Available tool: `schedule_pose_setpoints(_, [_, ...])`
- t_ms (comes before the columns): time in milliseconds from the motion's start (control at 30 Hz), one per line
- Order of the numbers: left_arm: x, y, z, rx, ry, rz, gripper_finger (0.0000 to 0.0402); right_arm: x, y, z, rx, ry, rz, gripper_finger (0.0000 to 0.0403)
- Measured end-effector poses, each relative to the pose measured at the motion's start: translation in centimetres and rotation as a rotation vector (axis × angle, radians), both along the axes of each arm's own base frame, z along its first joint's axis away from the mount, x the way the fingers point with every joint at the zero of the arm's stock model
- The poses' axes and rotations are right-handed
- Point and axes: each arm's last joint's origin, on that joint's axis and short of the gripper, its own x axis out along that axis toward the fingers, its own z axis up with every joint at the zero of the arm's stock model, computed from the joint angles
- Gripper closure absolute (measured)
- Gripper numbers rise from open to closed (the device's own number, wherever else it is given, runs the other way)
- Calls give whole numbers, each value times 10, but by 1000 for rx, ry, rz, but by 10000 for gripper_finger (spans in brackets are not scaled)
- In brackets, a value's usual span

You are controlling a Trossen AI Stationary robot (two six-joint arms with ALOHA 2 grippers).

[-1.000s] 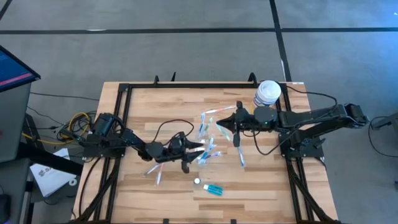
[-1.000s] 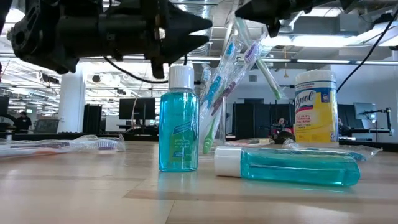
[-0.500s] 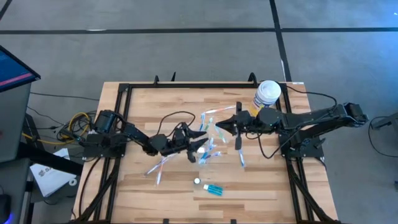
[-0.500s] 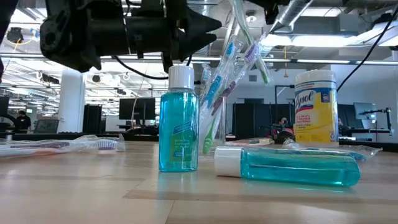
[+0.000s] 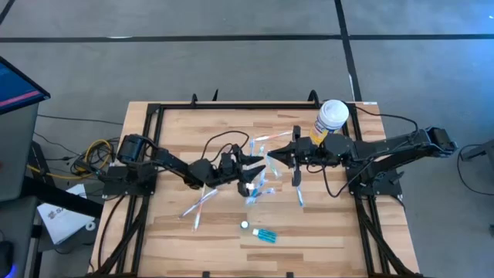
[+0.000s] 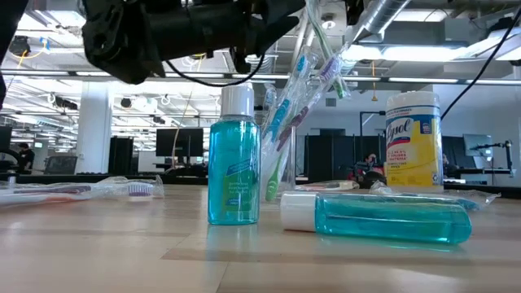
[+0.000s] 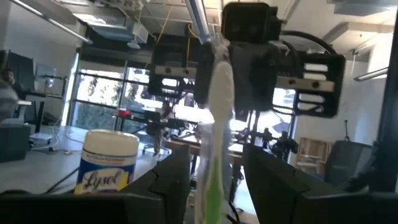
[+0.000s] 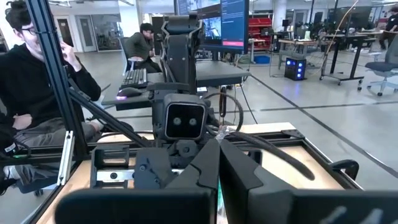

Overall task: Pick & Place toothbrushing station
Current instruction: Put the green toothbrush into the transparent organizer

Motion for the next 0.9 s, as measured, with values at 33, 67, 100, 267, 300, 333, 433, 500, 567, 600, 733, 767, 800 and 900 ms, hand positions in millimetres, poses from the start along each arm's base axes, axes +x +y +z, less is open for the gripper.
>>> schedule_pose_setpoints(33, [1,1,1,0,-5,4,259,0,0,0,0,0,0,403])
schedule_pose_setpoints(67, [2,2,2,0,-8,6,259,0,0,0,-1,0,0,403])
schedule_pose_setpoints(100, [2,3,3,2,-10,6,259,0,0,0,-5,0,0,403])
schedule_pose_setpoints(267, [5,7,6,9,-20,-1,259,0,0,1,-14,-7,0,403])
schedule_pose_setpoints(300, [6,7,6,11,-14,-3,259,0,0,1,-14,-7,0,403])
schedule_pose_setpoints(333, [7,8,6,16,-4,-8,259,0,0,1,-14,-9,0,403])
schedule_pose_setpoints(433, [12,10,7,27,14,-19,259,0,0,2,-14,-15,0,403])
schedule_pose_setpoints(500, [15,10,8,29,29,-18,259,0,0,2,-13,-18,0,403])
schedule_pose_setpoints(567, [17,12,11,32,25,-11,259,0,0,2,-13,-20,0,403])
schedule_pose_setpoints(600, [18,12,13,32,15,-11,259,0,0,2,-13,-21,0,403])
schedule_pose_setpoints(733, [20,18,17,32,2,5,265,0,0,2,-16,-22,0,403])
schedule_pose_setpoints(767, [21,19,17,32,5,9,268,0,0,2,-16,-23,0,403])
schedule_pose_setpoints(800, [21,20,16,33,12,12,272,0,0,2,-16,-23,0,403])
schedule_pose_setpoints(900, [22,21,15,38,26,6,294,0,0,2,-16,-23,0,403])
